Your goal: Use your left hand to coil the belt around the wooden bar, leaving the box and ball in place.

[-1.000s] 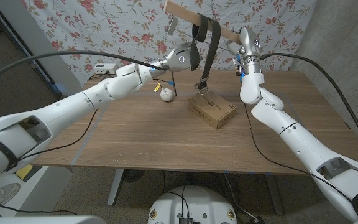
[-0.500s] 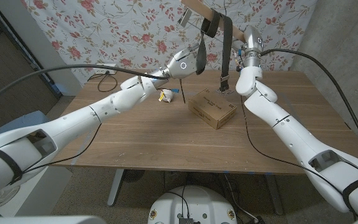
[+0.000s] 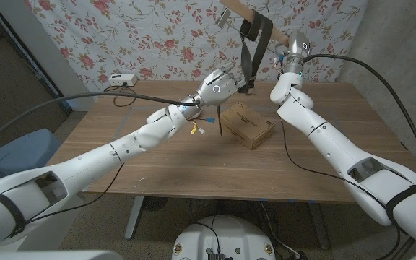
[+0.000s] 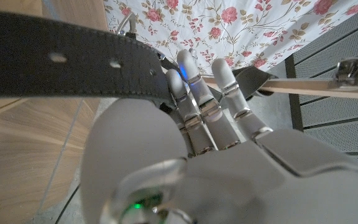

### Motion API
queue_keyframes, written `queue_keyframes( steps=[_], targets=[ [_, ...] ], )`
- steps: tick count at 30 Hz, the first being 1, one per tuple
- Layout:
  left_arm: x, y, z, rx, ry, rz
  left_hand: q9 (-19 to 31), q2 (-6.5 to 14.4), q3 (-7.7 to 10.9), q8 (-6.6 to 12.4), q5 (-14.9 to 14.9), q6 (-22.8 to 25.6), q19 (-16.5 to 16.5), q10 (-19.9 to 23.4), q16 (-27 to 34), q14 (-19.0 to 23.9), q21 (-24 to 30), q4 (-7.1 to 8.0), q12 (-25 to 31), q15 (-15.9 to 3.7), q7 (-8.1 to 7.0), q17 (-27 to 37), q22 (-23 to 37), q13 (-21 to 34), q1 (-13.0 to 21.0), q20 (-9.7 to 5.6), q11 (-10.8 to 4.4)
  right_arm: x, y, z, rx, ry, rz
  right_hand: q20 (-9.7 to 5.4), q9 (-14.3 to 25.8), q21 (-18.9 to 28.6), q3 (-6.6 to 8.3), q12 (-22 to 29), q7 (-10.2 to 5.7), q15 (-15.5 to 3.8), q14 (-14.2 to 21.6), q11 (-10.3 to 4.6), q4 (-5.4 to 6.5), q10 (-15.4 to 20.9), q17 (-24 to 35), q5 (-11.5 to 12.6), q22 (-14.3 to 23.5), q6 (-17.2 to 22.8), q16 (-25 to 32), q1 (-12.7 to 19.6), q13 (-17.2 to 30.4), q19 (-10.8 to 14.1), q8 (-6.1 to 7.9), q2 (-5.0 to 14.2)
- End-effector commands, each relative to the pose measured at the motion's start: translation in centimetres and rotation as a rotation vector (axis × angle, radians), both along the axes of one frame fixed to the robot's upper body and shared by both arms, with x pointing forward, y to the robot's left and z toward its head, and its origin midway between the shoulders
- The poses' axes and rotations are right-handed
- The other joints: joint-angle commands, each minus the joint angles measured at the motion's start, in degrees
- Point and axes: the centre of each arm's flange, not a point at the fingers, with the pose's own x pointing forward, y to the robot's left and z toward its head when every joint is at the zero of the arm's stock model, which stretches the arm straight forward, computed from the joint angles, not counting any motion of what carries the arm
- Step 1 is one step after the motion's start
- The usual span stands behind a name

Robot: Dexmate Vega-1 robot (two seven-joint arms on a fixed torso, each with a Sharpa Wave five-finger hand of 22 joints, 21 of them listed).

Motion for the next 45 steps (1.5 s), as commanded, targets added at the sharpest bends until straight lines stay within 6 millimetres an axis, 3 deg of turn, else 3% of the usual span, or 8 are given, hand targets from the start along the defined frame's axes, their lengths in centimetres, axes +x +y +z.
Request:
queue_keyframes(
  steps=[1,12,18,26,34,45],
  targets=[
    [-2.7,-2.2,-0.8,-0.121,0.259,-0.238,-0.1,3.4,0.79,0.43,-0.4,2.5,0.6,0.8,0.4,0.7,0.6,-1.09,0.1,-1.96,1.41,0.3,0.3,0.0,4.1,-1.63,-0.05,2.6,0.0,-0.4,-0.058,0.027,-0.179,-6.72,0.3,0.3,0.65,0.4,0.28,-4.66,0.2,-0.02,-0.06,0.3,0.3,-0.4,0.1,0.3,0.3,4.7,-0.2,-0.3,-0.14,4.88],
    [-5.4,-3.7,2.9,-0.171,0.488,-0.433,-0.9,3.5,0.96,0.35,-1.6,3.4,0.5,1.4,0.5,0.8,1.5,-2.03,0.0,-1.90,2.23,0.4,0.2,-0.5,4.5,-1.08,0.89,3.7,0.3,-1.5,-0.121,0.037,-0.296,-6.76,0.3,0.4,0.90,0.5,0.12,-4.65,0.0,-0.04,0.05,0.1,0.3,-0.8,0.0,0.4,0.5,4.6,-0.2,-0.5,-0.40,4.77],
    [-5.9,-3.7,5.2,-0.235,0.653,-0.540,-1.2,3.6,1.06,0.26,-2.1,3.6,0.5,1.5,0.6,1.0,1.9,-2.36,0.0,-1.80,2.33,0.5,0.2,-0.6,4.7,-0.78,0.90,4.0,0.8,-1.8,-0.189,0.006,-0.381,-6.83,0.6,0.3,0.97,0.7,0.12,-4.65,-0.2,-0.25,0.13,0.0,0.3,-0.9,0.0,0.4,0.5,4.5,0.1,-0.7,-0.40,4.70],
    [-5.1,-2.9,8.7,-0.338,0.981,-0.661,-2.0,4.1,1.36,0.23,-3.2,4.7,1.1,2.2,1.1,1.5,3.0,-3.13,-0.3,-1.61,3.30,0.8,0.3,-1.2,5.1,-0.36,1.17,4.0,1.1,-2.4,-0.242,-0.036,-0.428,-6.86,0.6,0.2,1.03,0.7,-0.17,-4.65,-0.4,-0.23,0.28,-0.2,0.3,-1.1,0.0,0.4,0.6,4.3,0.2,-1.1,-0.57,4.63],
    [-4.5,-1.9,12.6,-0.395,1.303,-0.744,-3.6,4.2,1.96,-0.32,-5.9,6.5,2.0,4.3,2.2,2.8,5.2,-5.02,-1.2,-0.93,4.64,1.2,0.6,-3.1,5.9,-0.66,2.10,4.0,1.0,-2.8,-0.260,-0.051,-0.433,-6.98,0.8,0.1,1.17,0.7,-0.31,-4.66,-0.6,-0.33,0.41,-0.3,0.3,-1.2,0.0,0.3,0.7,4.1,0.2,-1.3,-0.70,4.56],
    [-4.4,-0.6,16.6,-0.495,1.496,-0.873,-5.1,4.6,2.41,-1.48,-8.9,7.0,1.6,4.6,2.4,2.9,7.0,-6.23,-1.9,-0.36,5.23,0.8,0.7,-3.5,6.0,-0.30,2.46,3.8,0.7,-3.5,-0.308,-0.093,-0.436,-7.08,0.9,0.0,1.24,0.9,-0.49,-4.66,-0.8,-0.56,0.60,-0.7,0.3,-1.3,0.0,0.4,0.8,3.9,0.6,-1.6,-0.86,4.47]
  ],
)
